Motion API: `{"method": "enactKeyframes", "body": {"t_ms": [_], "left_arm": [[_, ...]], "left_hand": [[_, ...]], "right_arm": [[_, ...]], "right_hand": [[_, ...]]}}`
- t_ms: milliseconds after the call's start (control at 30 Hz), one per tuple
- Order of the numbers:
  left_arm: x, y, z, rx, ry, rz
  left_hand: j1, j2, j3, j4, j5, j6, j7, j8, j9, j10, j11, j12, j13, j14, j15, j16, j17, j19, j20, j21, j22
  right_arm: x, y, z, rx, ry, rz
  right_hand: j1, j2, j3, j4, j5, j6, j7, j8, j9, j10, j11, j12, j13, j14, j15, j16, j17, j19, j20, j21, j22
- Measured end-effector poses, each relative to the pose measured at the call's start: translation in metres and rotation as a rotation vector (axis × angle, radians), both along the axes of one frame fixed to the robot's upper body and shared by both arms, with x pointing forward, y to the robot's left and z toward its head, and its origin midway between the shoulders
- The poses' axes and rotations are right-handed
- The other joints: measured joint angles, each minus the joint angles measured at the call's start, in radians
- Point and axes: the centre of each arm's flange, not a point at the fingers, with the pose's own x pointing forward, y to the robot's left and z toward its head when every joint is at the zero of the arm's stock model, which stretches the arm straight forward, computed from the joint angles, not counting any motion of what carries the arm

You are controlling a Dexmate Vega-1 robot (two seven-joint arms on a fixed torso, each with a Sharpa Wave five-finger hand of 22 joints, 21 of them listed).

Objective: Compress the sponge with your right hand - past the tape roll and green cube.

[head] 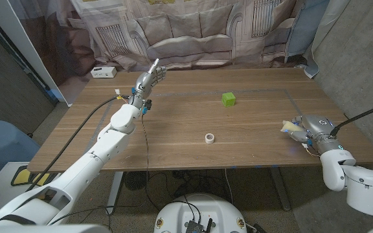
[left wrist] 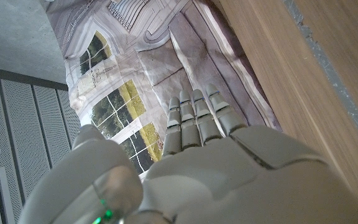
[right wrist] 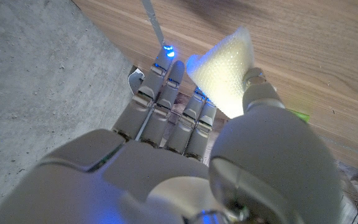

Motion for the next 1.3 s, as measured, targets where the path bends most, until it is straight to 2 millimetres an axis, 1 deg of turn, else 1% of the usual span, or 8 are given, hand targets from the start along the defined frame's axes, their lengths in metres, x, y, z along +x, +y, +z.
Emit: {"method": "enactKeyframes", "body": {"t_ms": [467, 533, 800, 1033, 1067, 1133, 1200, 1300], "left_arm": [[-0.002, 0.000, 0.002, -0.003, -0.005, 0.000], [-0.002, -0.001, 0.002, -0.001, -0.006, 0.000], [-0.003, -0.001, 0.003, -0.001, -0.005, 0.001], [-0.003, -0.002, 0.005, 0.001, -0.008, -0.002], [-0.003, -0.002, 0.005, 0.000, -0.008, -0.003], [-0.002, -0.002, 0.006, 0.000, -0.007, -0.003], [-0.002, -0.002, 0.006, 0.000, -0.008, -0.004], [-0.001, -0.003, 0.007, -0.001, -0.011, -0.007]], "left_hand": [[0.000, 0.000, -0.004, -0.004, 0.000, 0.000, 0.000, 0.000, 0.000, 0.000, 0.000, -0.007, 0.000, 0.000, 0.000, 0.000, 0.000, 0.000, 0.000, 0.000, 0.000], [0.000, 0.000, -0.004, -0.004, 0.000, 0.000, 0.000, 0.000, 0.000, 0.000, 0.000, -0.007, 0.000, 0.000, 0.000, 0.000, 0.000, 0.000, 0.000, 0.000, 0.000], [0.000, 0.000, -0.004, -0.005, 0.000, 0.000, 0.000, 0.000, 0.000, 0.000, 0.000, -0.009, 0.000, 0.000, 0.000, 0.000, 0.000, 0.000, 0.000, 0.000, 0.000], [0.000, 0.000, 0.000, -0.009, -0.004, 0.000, 0.000, 0.000, 0.000, 0.000, 0.000, -0.009, 0.000, 0.000, 0.000, 0.000, 0.000, 0.000, 0.000, 0.000, 0.000], [0.000, 0.000, 0.000, -0.009, -0.004, 0.000, 0.000, 0.000, 0.000, 0.000, 0.000, -0.009, 0.000, 0.000, 0.000, 0.000, 0.000, 0.000, 0.000, 0.000, 0.000], [0.000, 0.000, 0.000, -0.008, -0.004, 0.000, 0.000, 0.000, 0.000, 0.000, 0.000, -0.009, 0.000, 0.000, 0.000, 0.000, 0.000, 0.000, 0.000, 0.000, 0.000], [0.000, 0.000, 0.000, -0.008, -0.004, 0.000, 0.000, 0.000, 0.000, 0.000, 0.000, -0.009, 0.000, 0.000, 0.000, 0.000, 0.000, 0.000, 0.000, 0.000, 0.000], [0.000, 0.000, 0.000, -0.008, -0.004, 0.000, 0.000, 0.000, 0.000, 0.000, 0.000, -0.009, 0.000, 0.000, 0.000, 0.000, 0.000, 0.000, 0.000, 0.000, 0.000]], "right_arm": [[-0.013, 0.001, 0.011, 0.020, -0.072, -0.005], [-0.015, 0.000, 0.012, 0.031, -0.076, -0.006], [-0.023, -0.001, 0.018, 0.049, -0.125, -0.011], [-0.030, 0.002, 0.027, 0.025, -0.176, -0.005], [-0.031, 0.003, 0.028, 0.030, -0.174, -0.002], [-0.032, 0.004, 0.030, 0.031, -0.183, 0.005], [-0.033, 0.003, 0.031, 0.034, -0.188, 0.008], [-0.035, 0.004, 0.033, 0.045, -0.200, 0.023]], "right_hand": [[0.000, 0.000, 0.000, 0.000, -0.001, 0.000, 0.000, 0.000, 0.004, 0.000, 0.000, -0.008, 0.000, 0.004, -0.004, -0.003, -0.006, 0.000, 0.000, 0.004, 0.000], [0.000, 0.000, 0.000, 0.000, -0.001, 0.000, 0.000, -0.007, 0.004, 0.000, 0.000, -0.008, 0.000, 0.004, -0.004, -0.009, -0.008, 0.000, 0.000, 0.004, 0.000], [0.000, 0.000, 0.000, 0.000, -0.001, 0.005, 0.006, -0.008, 0.004, 0.005, 0.005, -0.012, 0.000, -0.006, -0.002, -0.027, -0.017, 0.000, 0.000, 0.004, -0.003], [0.000, 0.000, 0.000, 0.000, -0.001, 0.005, 0.006, -0.008, 0.004, 0.005, 0.005, -0.018, 0.000, -0.006, -0.002, -0.027, -0.021, 0.000, 0.000, -0.001, -0.002], [0.000, 0.000, 0.000, 0.000, -0.001, 0.006, 0.006, -0.012, 0.004, 0.008, 0.009, -0.018, 0.000, -0.006, -0.002, -0.027, -0.021, 0.005, -0.005, -0.001, -0.004], [0.001, 0.001, 0.003, -0.003, -0.001, 0.017, 0.017, -0.016, 0.004, 0.014, 0.033, -0.019, 0.000, 0.007, 0.000, -0.027, -0.017, 0.027, -0.025, 0.006, -0.007], [0.014, 0.014, 0.006, -0.006, -0.004, 0.027, 0.034, -0.016, 0.004, 0.022, 0.054, -0.019, 0.000, 0.026, -0.005, -0.025, -0.012, 0.053, -0.040, 0.013, -0.007], [0.036, 0.028, 0.013, -0.013, -0.007, 0.039, 0.054, -0.016, 0.004, 0.039, 0.072, -0.020, -0.001, 0.056, -0.016, -0.011, -0.006, 0.084, -0.056, 0.027, -0.007]]}}
